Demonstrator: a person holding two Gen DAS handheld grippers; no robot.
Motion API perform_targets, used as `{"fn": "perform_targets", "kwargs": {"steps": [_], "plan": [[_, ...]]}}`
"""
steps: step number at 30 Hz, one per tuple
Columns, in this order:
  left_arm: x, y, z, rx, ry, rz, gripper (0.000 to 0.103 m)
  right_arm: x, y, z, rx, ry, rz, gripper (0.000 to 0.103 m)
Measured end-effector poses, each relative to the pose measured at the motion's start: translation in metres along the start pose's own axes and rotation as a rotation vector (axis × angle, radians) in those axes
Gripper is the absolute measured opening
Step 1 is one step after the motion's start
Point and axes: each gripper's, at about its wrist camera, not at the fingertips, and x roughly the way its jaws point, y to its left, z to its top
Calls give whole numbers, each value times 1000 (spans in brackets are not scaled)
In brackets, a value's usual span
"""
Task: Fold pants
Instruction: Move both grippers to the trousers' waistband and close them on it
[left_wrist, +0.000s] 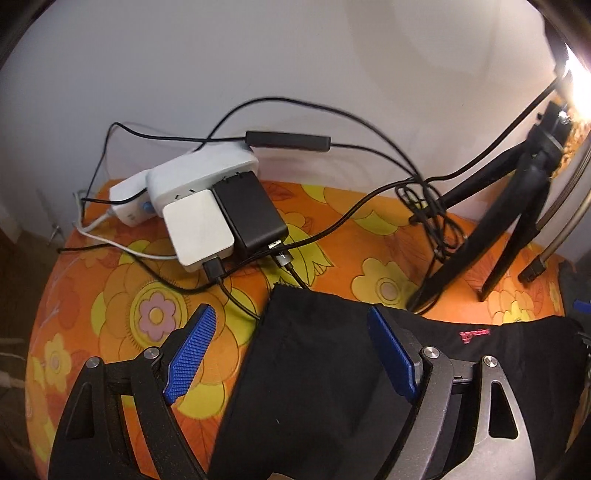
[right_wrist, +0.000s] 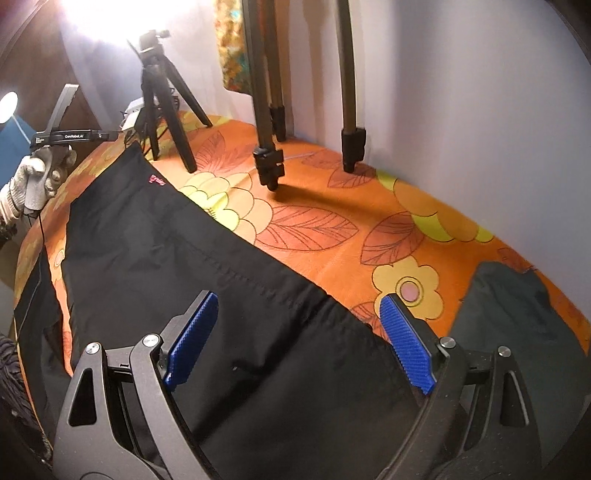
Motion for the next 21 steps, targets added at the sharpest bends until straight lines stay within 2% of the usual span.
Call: {"fn": "perform_targets", "kwargs": {"steps": [10, 15, 18, 21], "plan": [[22, 1, -6, 41, 10, -9, 84, 25, -12, 1, 6, 43, 30, 92], [30, -8, -11, 102, 8, 16, 83, 33, -15, 0, 0, 63, 31, 92], [39, -15, -15, 137, 22, 25, 77, 40, -13, -1, -13, 78, 41, 92], [38, -15, -17, 143, 0, 27, 76, 46, -11, -3, -33, 91, 31, 92]]}}
